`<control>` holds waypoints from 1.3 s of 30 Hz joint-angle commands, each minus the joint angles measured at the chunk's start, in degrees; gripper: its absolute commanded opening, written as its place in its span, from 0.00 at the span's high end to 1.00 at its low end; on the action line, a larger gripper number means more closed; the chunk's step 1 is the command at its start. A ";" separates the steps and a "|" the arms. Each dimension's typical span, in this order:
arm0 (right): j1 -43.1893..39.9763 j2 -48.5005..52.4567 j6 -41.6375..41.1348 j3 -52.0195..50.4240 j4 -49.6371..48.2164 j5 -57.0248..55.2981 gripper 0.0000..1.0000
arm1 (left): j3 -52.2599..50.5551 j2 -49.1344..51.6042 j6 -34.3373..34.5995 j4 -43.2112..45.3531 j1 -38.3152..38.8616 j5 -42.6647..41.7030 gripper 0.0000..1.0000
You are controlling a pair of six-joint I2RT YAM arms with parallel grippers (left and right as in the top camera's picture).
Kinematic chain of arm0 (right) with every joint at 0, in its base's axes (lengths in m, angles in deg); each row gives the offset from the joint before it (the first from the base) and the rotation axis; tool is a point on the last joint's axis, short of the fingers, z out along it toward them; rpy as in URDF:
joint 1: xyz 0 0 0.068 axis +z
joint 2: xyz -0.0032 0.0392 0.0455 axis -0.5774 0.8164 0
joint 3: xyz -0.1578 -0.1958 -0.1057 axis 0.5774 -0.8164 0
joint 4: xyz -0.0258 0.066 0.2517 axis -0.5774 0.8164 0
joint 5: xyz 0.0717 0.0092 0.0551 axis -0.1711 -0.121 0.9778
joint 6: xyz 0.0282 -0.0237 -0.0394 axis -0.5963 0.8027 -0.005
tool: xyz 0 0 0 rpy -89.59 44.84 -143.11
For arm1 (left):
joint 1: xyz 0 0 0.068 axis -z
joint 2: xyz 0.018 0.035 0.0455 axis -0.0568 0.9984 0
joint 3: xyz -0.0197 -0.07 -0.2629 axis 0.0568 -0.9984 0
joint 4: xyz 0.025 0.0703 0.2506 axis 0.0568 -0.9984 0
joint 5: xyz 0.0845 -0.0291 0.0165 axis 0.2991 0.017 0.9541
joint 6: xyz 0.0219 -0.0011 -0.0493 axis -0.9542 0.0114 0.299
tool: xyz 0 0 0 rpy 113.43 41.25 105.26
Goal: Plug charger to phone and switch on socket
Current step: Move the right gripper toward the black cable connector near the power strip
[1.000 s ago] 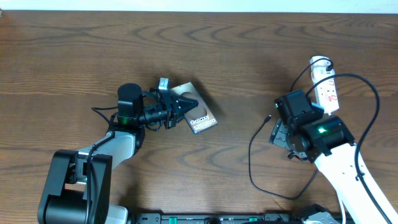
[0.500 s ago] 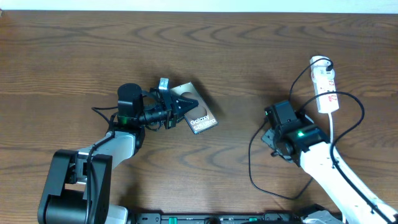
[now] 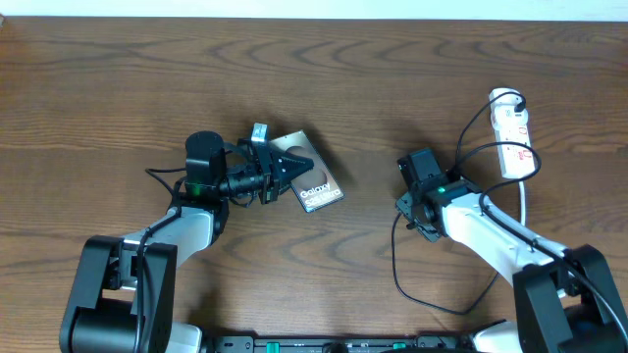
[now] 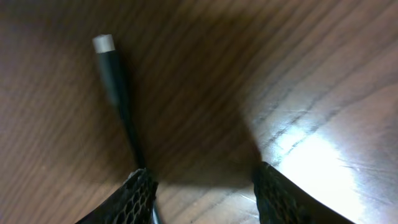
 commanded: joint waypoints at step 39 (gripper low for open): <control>2.16 -0.79 13.66 2.91 -7.50 3.48 0.41 | 2.10 -0.50 0.79 0.55 -0.61 -2.32 0.93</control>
